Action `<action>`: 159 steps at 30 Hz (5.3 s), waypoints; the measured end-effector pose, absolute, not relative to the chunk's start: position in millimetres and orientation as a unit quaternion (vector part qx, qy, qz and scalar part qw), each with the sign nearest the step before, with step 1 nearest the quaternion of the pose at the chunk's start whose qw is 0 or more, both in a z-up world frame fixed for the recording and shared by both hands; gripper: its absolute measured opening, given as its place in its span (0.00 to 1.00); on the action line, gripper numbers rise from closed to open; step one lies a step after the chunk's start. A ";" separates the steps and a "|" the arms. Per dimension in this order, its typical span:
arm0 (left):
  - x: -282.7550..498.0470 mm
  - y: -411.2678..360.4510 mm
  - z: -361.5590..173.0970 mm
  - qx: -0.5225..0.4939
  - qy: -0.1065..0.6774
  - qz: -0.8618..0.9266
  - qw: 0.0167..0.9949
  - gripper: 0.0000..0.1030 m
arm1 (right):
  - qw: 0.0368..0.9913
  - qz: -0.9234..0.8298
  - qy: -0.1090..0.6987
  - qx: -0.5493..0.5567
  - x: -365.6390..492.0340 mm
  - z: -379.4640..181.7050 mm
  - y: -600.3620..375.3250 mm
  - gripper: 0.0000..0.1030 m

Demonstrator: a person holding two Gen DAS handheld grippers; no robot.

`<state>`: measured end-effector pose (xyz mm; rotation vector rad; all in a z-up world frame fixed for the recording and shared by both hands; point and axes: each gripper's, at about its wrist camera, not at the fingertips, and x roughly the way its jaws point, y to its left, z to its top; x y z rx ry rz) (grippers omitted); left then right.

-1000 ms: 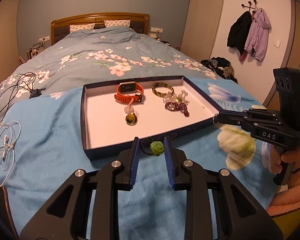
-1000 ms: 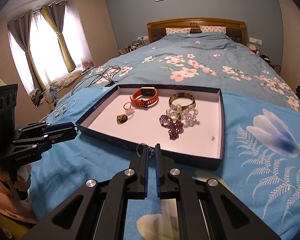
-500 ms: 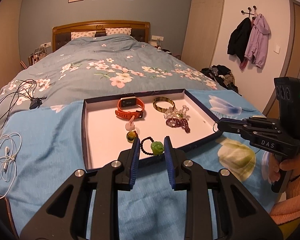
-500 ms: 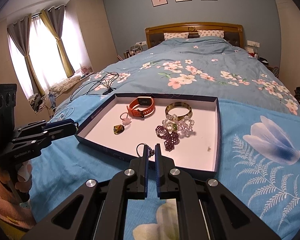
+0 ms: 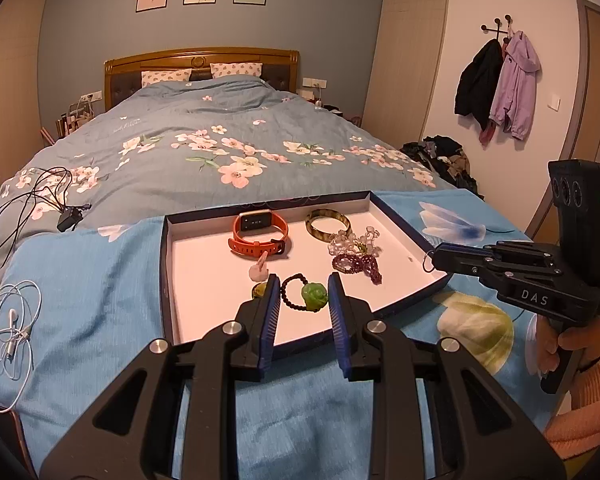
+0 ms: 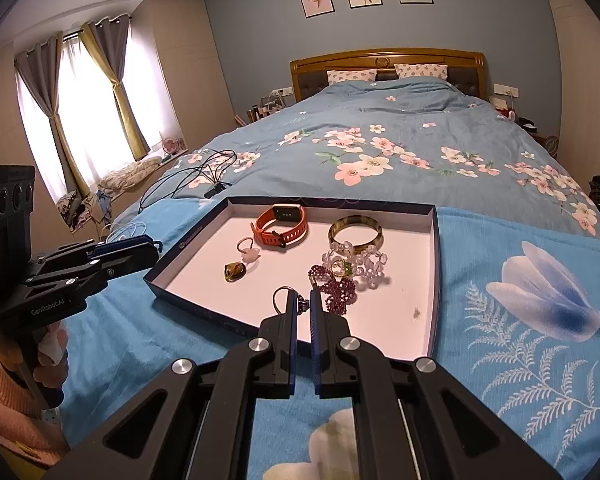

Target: Organize jewelry

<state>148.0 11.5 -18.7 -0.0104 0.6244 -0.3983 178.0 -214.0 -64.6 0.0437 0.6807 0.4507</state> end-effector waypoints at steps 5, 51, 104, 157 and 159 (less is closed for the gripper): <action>150.8 11.4 -18.4 -0.005 0.304 -0.193 0.933 0.24 | 0.918 0.218 0.330 0.021 184.2 -62.2 -212.0 0.04; 187.6 4.3 -20.6 -0.008 0.300 -0.183 0.936 0.24 | 0.919 0.221 0.327 0.023 199.5 -56.3 -208.2 0.04; 211.7 0.6 -44.3 -0.001 0.320 -0.166 0.933 0.24 | 0.917 0.220 0.331 0.026 215.4 -58.9 -202.4 0.04; 87.9 23.6 -8.8 0.004 0.163 -0.064 0.985 0.94 | 0.974 0.116 0.195 -0.011 116.4 -56.8 -203.9 0.94; 80.1 23.0 -7.7 -0.003 0.153 -0.063 0.986 0.94 | 0.975 0.114 0.191 -0.015 113.9 -57.4 -202.1 0.94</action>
